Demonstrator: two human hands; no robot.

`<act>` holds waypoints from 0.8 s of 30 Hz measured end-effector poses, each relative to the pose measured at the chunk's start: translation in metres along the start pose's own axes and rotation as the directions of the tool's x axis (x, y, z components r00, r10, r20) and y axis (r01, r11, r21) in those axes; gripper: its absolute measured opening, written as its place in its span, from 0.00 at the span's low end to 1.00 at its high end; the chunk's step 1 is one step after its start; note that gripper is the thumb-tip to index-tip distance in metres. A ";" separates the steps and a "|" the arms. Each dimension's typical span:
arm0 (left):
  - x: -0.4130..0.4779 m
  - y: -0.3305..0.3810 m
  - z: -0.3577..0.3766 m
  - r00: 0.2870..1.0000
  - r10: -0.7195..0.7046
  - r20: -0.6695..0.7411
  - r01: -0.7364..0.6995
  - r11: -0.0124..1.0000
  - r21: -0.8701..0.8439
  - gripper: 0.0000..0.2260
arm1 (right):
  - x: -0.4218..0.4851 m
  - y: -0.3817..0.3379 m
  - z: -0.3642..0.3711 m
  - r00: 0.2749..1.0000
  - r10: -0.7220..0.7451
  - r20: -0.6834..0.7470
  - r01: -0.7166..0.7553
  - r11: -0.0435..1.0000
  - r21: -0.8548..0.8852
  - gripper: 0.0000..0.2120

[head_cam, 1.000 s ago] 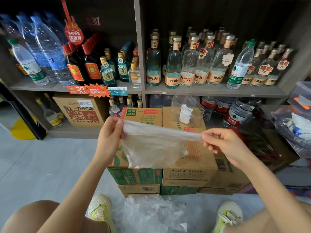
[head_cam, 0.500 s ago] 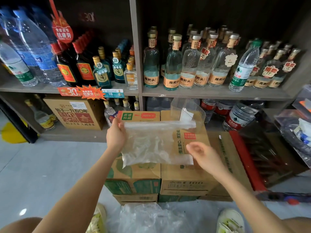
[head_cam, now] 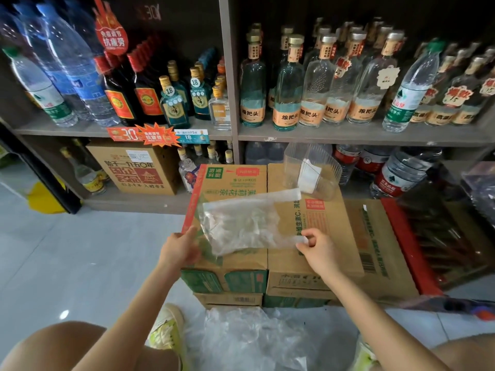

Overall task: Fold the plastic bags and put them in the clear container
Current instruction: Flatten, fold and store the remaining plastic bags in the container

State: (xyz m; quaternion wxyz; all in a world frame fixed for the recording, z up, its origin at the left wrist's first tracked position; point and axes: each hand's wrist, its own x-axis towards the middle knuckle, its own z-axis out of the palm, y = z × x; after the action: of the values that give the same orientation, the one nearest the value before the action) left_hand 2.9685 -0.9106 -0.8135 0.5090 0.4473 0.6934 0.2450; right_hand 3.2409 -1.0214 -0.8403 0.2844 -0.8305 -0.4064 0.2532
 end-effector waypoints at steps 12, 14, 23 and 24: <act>-0.030 -0.012 0.019 0.991 -0.004 0.131 0.034 0.973 -0.227 0.08 | -0.014 0.001 -0.002 1.000 -0.016 0.003 0.015 0.995 0.100 0.13; -0.028 -0.011 0.015 0.986 -0.058 0.157 0.109 0.935 -0.336 0.05 | -0.013 0.001 -0.008 1.000 0.003 0.008 -0.004 0.988 0.154 0.13; -0.019 -0.004 0.003 0.968 -0.120 0.222 0.216 0.849 -0.482 0.10 | -0.011 -0.001 -0.036 0.982 0.098 0.161 -0.159 0.888 0.431 0.14; -0.020 -0.003 0.004 0.954 -0.136 0.267 0.259 0.823 -0.505 0.10 | -0.011 0.000 -0.037 0.977 0.115 0.181 -0.185 0.878 0.441 0.14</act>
State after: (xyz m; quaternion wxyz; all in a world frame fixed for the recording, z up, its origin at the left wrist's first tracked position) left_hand 2.9724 -0.9301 -0.8077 0.7094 0.2374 0.5796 0.3232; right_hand 3.2588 -1.0403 -0.8121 0.4194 -0.7482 -0.2903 0.4243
